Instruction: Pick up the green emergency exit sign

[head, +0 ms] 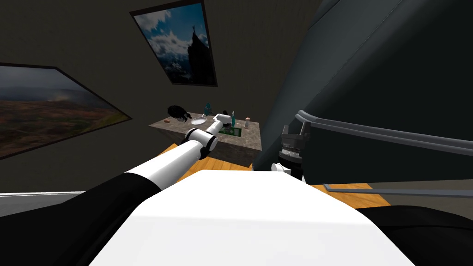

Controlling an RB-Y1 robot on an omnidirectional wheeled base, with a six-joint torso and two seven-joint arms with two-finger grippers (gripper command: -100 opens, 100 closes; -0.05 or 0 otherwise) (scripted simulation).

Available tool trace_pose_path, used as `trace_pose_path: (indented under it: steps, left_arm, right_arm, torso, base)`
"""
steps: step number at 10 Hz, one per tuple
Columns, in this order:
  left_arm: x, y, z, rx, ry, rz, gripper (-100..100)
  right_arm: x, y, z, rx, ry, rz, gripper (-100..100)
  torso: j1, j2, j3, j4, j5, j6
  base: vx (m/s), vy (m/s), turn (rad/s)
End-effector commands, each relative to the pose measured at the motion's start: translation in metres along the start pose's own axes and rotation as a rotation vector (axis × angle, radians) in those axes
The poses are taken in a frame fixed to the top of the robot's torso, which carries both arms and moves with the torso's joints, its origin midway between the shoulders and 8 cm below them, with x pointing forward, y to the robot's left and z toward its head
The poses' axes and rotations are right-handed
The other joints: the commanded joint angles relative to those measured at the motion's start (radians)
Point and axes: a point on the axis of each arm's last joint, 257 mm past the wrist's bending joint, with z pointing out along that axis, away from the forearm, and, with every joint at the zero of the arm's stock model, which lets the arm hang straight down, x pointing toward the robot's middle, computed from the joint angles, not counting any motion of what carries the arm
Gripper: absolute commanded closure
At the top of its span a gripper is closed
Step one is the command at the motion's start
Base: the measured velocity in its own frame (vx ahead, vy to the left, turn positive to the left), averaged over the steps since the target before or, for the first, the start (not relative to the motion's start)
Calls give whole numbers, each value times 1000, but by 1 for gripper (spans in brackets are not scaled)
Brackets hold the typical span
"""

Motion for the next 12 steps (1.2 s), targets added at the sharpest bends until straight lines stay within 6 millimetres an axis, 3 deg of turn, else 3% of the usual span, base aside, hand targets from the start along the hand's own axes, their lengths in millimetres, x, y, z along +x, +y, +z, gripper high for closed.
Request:
trace_pose_path:
  steps: [1,3,4,5,9,10,11,12]
  left_arm:
    - [0,15,14,-10,11,-16,-100]
    - [0,22,21,-15,16,-24,-100]
    - [2,16,16,-6,17,-17,-100]
    - [1,16,16,-4,18,-17,100]
    - [1,15,16,-4,18,-19,100]
    - [1,15,16,-5,18,-19,0]
    - [0,4,4,-2,3,-4,100]
    - [0,-4,-3,3,-3,4,100]
  right_arm:
    - [0,0,0,0,0,0,0]
    - [0,0,0,0,0,0,0]
    - [0,0,0,0,0,0,0]
    - [0,0,0,0,0,0,0]
    - [0,0,0,0,0,0,0]
    - [0,0,0,0,0,0,0]
    - [0,0,0,0,0,0,0]
    - [0,0,0,0,0,0,0]
  torso:
    - [0,0,0,0,0,0]
    - [3,-6,-5,-4,1,-1]
    - [5,-9,-9,-7,2,-4]
    - [6,-10,-9,-8,2,-4]
    - [6,-11,-11,-10,3,-3]
    - [6,-12,-11,-10,3,-3]
    - [7,-12,-11,-10,3,-3]
    - [5,-8,-9,-9,2,-3]
  base:
    - [129,77,-16]
    - [70,49,-22]
    - [17,12,-6]
    - [0,0,0]
    - [2,0,0]
    - [0,0,0]
    - [-82,-28,44]
    - [-141,-69,42]
